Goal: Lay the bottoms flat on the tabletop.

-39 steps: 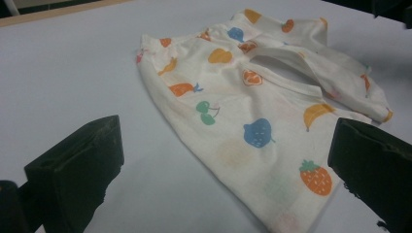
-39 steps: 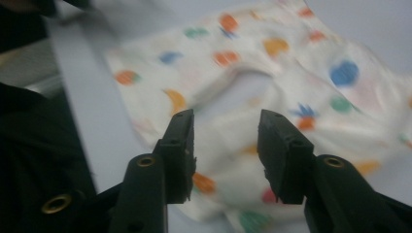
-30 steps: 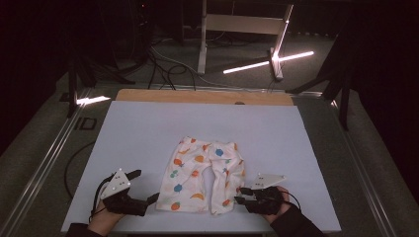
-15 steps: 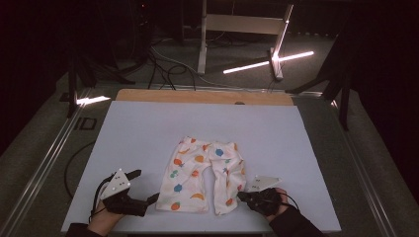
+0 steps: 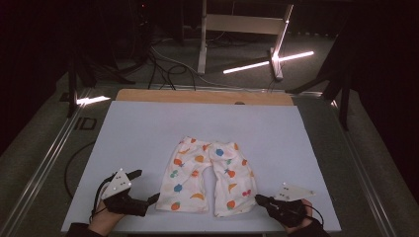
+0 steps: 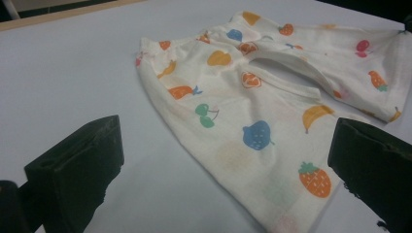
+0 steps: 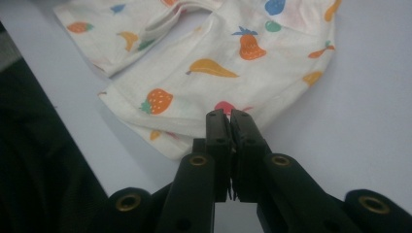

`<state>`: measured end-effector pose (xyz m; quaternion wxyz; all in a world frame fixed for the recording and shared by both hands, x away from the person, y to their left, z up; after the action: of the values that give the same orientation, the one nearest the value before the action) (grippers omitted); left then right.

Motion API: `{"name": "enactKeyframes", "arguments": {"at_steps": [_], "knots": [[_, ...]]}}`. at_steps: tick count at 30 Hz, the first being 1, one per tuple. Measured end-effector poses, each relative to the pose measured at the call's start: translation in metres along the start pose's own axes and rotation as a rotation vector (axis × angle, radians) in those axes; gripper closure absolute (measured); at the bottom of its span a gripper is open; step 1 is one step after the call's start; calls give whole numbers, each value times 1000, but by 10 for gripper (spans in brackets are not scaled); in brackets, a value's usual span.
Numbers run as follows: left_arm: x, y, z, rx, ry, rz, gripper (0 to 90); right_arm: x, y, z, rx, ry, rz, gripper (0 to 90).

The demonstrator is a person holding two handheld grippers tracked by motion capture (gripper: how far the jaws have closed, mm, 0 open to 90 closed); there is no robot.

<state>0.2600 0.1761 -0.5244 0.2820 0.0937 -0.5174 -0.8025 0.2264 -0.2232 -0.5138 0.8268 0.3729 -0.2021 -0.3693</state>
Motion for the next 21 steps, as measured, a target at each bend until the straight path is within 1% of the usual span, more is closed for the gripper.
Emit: {"name": "enactKeyframes", "arguments": {"at_steps": [1,2,3,4,5,6,7,8,10,11,12,13,15,16,17,18,20,21], "knots": [[0,0,0,-4,-2,0,4,0,-1,2,4,-1,-17,856],[0,0,0,-3,0,0,4,2,-1,4,15,0,-18,832],[0,0,0,0,-1,1,4,2,-1,5,28,2,-24,747],[0,0,0,2,0,2,4,3,0,6,47,8,-43,604],[0,0,0,0,1,0,4,5,2,6,64,7,-57,562],[1,0,-1,-3,-3,0,4,6,4,7,77,-6,-68,525],[1,0,-1,-2,-1,-1,4,7,6,7,99,-19,-68,431],[0,0,-1,0,0,0,4,8,7,7,108,-28,-68,381],[0,0,-1,2,0,1,4,11,8,5,123,-43,-77,315],[0,0,-1,-2,-2,1,4,13,9,4,127,-35,-82,271],[1,0,-1,-3,-3,-1,4,13,9,4,138,-20,-81,250],[1,0,-1,-2,-2,1,4,14,10,3,142,-30,-79,245],[1,0,-1,-2,-4,0,4,14,12,1,151,-17,-82,174],[2,0,-2,-10,-7,4,4,16,12,0,153,-23,-87,164],[3,0,-3,-20,-13,5,4,17,13,-1,157,-14,-84,158],[3,0,-3,-27,-10,6,4,18,15,-2,163,-20,-86,147],[5,2,-6,-33,-23,7,4,20,17,-6,153,-11,-82,138],[6,3,-6,-35,-23,3,3,21,19,-9,153,-16,-75,138]]}}
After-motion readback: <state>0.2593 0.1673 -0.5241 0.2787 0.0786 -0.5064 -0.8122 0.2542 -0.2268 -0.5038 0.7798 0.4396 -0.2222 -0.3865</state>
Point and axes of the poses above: each handheld gripper's, and its own axes: z roughly backward along the jaws, y roughly out of its top, x roughly to its right, the point moved 6 cm from there along -z, roughly forward along the jaws, and after that the axes turned 10 degrees about -y, right-handed, at the moved point
